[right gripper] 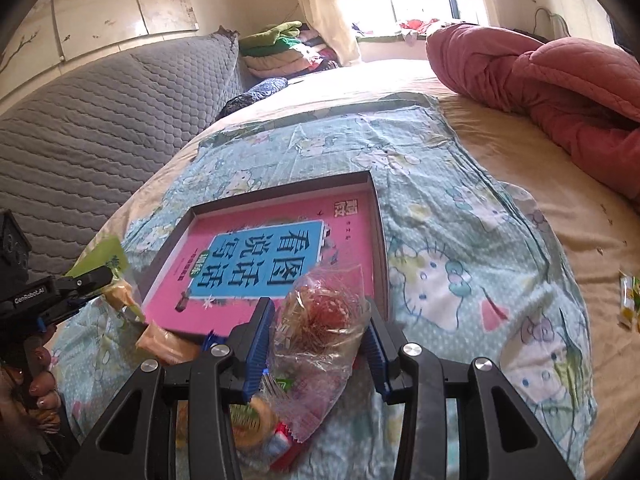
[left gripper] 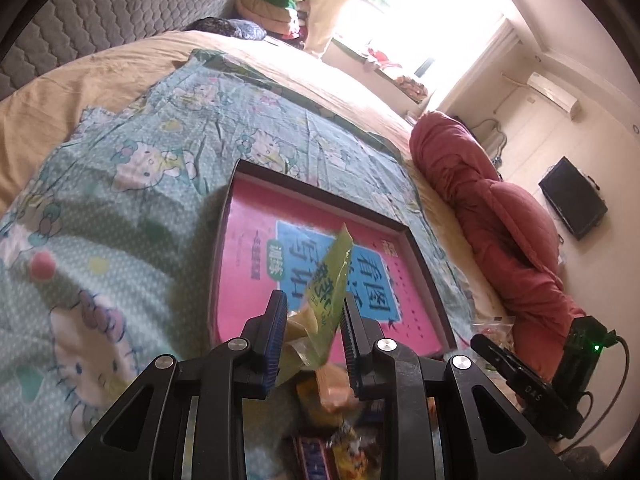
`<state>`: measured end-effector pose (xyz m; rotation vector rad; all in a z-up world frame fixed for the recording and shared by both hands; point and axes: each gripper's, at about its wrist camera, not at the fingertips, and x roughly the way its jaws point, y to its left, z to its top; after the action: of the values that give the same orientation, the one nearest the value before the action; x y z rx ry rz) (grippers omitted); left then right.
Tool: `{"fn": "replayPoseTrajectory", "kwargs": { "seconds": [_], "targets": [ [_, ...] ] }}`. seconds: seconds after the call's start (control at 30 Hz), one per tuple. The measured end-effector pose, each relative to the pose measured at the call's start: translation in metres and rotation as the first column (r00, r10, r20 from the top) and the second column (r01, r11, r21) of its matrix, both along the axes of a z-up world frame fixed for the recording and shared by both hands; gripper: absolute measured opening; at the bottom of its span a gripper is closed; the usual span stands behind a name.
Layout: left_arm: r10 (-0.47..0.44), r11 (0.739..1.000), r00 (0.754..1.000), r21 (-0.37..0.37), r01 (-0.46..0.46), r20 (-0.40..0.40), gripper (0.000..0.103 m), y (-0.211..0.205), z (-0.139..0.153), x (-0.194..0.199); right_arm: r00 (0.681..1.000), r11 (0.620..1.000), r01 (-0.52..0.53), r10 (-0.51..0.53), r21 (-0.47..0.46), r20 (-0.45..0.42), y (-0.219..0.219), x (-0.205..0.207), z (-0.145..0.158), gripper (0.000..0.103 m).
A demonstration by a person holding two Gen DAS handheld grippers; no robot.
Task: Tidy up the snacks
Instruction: 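Release the green bag into the box with left tool while right tool drops candy bag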
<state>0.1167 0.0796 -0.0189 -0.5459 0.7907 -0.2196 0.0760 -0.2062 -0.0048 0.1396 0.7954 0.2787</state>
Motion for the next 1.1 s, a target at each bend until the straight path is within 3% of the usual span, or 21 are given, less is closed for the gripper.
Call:
{"fn": "replayPoseTrajectory", "kwargs": {
  "seconds": [0.07,0.57,0.87,1.1],
  "targets": [
    [-0.007,1.0,1.0,0.005,0.007,0.003,0.02,-0.002,-0.003,0.008,1.0,1.0,-0.002,0.002,-0.009,0.005,0.002,0.005,-0.001,0.043],
    [-0.001,1.0,0.995,0.004,0.002,-0.101,0.019,0.0,-0.039,0.04,0.998,1.0,-0.014,0.014,0.002,-0.054,0.007,0.038,-0.021,0.043],
    [-0.04,0.99,0.994,0.129,0.053,-0.105,0.022,-0.023,-0.032,0.036,0.994,1.0,-0.018,0.017,-0.012,-0.107,0.01,0.055,-0.036,0.044],
    [-0.038,0.986,0.991,0.155,0.058,-0.128,0.028,-0.023,-0.032,0.033,0.991,1.0,-0.007,0.003,-0.03,-0.132,0.009,0.061,-0.045,0.044]
  ]
}}
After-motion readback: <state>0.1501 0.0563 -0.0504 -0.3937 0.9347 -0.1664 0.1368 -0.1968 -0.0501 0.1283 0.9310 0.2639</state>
